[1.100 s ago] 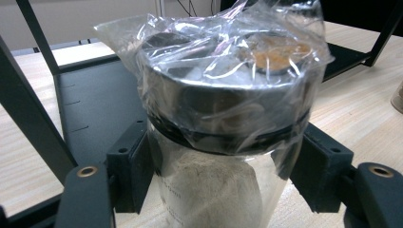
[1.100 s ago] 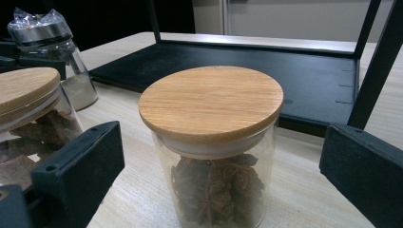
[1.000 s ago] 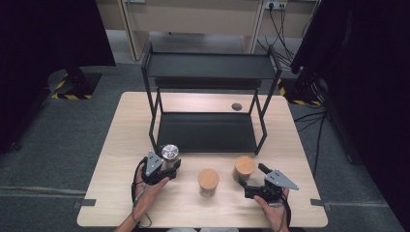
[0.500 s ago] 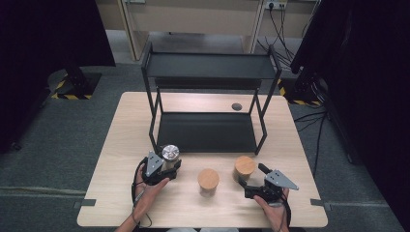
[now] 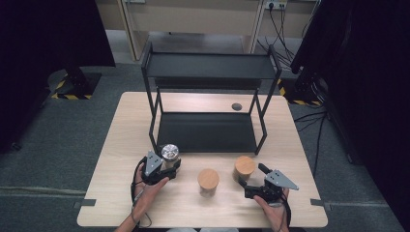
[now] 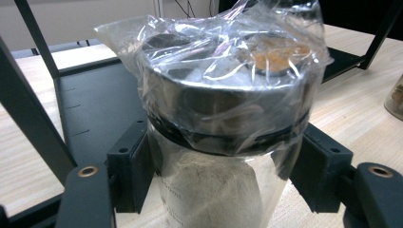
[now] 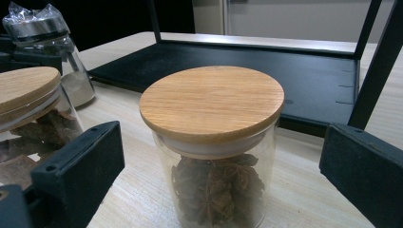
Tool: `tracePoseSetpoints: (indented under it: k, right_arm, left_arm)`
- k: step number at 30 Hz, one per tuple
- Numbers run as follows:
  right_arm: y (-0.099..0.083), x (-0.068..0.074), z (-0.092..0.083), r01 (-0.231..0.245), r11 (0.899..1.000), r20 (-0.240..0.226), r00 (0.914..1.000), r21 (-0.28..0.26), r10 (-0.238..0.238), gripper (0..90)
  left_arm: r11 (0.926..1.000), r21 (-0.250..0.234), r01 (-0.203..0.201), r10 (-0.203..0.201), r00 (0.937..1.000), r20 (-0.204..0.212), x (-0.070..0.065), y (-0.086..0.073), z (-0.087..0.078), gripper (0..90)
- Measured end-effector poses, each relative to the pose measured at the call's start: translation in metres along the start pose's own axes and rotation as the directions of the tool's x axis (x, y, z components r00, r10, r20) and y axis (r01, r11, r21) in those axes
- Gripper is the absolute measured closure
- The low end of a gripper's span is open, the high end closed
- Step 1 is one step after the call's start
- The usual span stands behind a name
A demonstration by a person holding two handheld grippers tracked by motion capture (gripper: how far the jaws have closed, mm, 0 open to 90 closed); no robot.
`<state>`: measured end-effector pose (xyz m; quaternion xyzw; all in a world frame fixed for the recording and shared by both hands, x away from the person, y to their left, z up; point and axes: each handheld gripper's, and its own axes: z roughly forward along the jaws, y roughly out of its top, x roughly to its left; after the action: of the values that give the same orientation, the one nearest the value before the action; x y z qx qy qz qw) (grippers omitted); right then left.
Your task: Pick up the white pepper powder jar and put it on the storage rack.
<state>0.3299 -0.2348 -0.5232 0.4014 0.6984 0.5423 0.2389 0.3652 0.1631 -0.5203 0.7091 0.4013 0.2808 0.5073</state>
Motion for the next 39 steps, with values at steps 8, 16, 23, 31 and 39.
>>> tracePoseSetpoints:
  k: [8, 16, 23, 31, 39]
  right_arm:
    - [0.000, 0.000, 0.000, -0.001, 1.000, 0.000, 1.0000, 0.000, 0.001, 1.4]
    - [0.000, 0.000, 0.000, 0.001, 1.000, 0.001, 1.0000, 0.001, -0.001, 1.4]
    - [0.000, 0.001, 0.000, 0.009, 1.000, 0.005, 1.0000, 0.002, -0.009, 1.4]
    - [0.000, 0.001, 0.000, 0.009, 1.000, 0.004, 1.0000, 0.001, -0.009, 1.4]
    - [0.000, 0.001, 0.000, 0.010, 1.000, 0.004, 0.9999, 0.001, -0.010, 1.4]
  left_arm:
    - [0.9999, -0.003, 0.013, -0.013, 0.9999, 0.005, 0.001, 0.002, -0.001, 31.4]
    - [0.9998, -0.007, 0.018, -0.018, 0.9998, 0.002, 0.001, 0.005, 0.000, 31.4]
    - [0.9999, -0.002, 0.012, -0.012, 0.9999, 0.011, -0.001, 0.008, 0.004, 31.4]
    - [1.0000, -0.005, 0.008, -0.008, 0.9997, 0.022, -0.007, 0.015, 0.009, 31.4]
    - [0.9999, 0.003, 0.015, -0.015, 0.9997, 0.020, -0.007, 0.021, 0.014, 31.4]
